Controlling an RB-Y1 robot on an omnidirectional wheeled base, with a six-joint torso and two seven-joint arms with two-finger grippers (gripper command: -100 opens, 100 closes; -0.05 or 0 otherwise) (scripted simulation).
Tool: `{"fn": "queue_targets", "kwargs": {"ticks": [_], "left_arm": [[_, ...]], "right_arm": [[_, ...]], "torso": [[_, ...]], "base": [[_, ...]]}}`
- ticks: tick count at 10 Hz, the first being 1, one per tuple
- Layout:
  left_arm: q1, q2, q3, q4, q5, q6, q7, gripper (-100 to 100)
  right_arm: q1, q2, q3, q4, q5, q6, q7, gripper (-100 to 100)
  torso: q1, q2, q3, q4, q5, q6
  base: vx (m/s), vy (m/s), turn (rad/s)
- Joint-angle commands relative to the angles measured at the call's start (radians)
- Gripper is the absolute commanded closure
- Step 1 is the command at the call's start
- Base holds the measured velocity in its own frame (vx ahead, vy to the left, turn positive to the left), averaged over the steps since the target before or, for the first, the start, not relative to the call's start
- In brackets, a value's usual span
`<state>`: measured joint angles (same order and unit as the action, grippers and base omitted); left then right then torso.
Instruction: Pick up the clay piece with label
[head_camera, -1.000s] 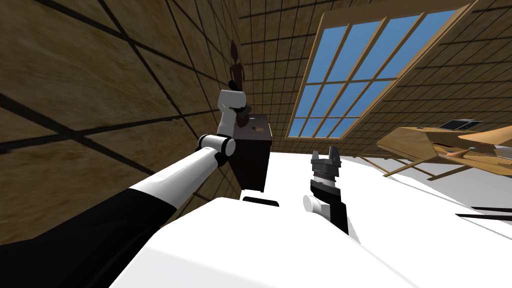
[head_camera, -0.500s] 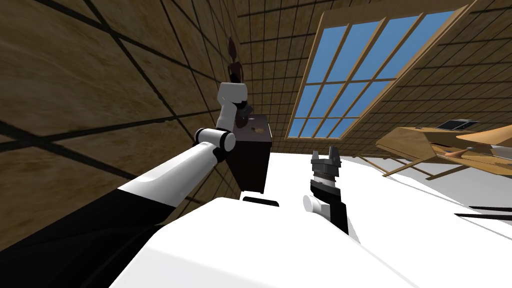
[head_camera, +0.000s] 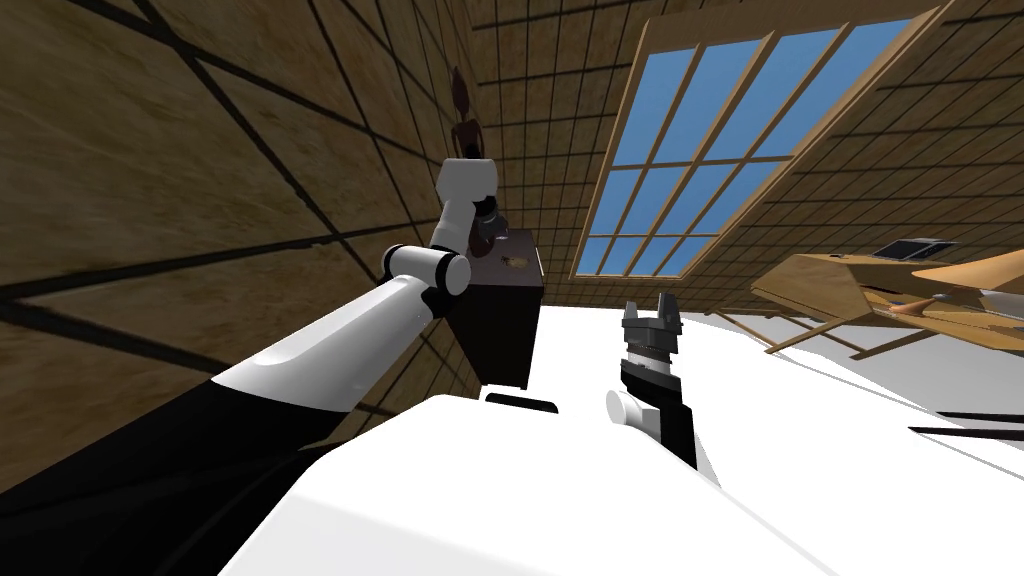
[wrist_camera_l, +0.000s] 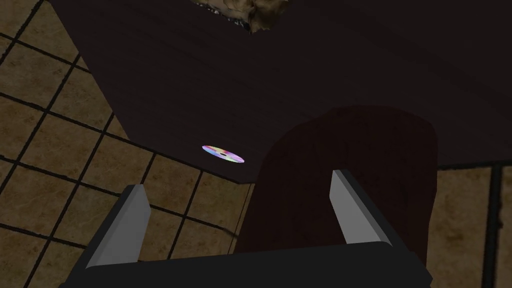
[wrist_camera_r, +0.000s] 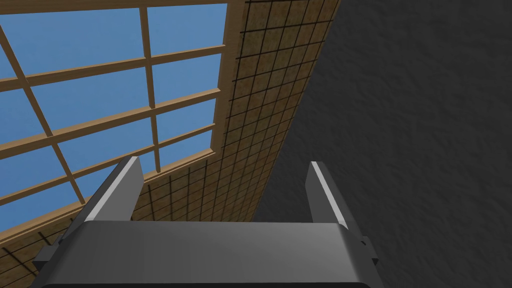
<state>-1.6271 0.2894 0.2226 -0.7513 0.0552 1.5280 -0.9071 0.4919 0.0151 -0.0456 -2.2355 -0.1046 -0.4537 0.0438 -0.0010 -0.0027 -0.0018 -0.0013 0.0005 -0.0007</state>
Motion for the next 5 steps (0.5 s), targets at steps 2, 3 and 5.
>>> {"fn": "queue_targets", "kwargs": {"ticks": [2,3,5], "left_arm": [[-0.055,0.003,0.002,0.055,0.014,0.084,-0.031,-100],[-0.056,0.003,0.002,0.06,0.014,0.114,-0.031,-100],[-0.09,0.006,0.004,0.123,0.023,0.161,-0.049,-100]], "right_arm": [[0.0,0.0,0.0,0.0,0.0,0.0,0.0,0],[0.0,0.0,0.0,0.0,0.0,0.0,0.0,0],[0.0,0.0,0.0,0.0,0.0,0.0,0.0,0]], "torso": [[0.0,0.0,0.0,0.0,0.0,0.0],[0.0,-0.001,0.0,0.0,0.0,0.0],[0.0,0.001,0.0,0.0,0.0,0.0]], "base": [[0.059,-0.003,-0.02],[0.059,-0.004,-0.012],[0.032,-0.008,-0.011]]}}
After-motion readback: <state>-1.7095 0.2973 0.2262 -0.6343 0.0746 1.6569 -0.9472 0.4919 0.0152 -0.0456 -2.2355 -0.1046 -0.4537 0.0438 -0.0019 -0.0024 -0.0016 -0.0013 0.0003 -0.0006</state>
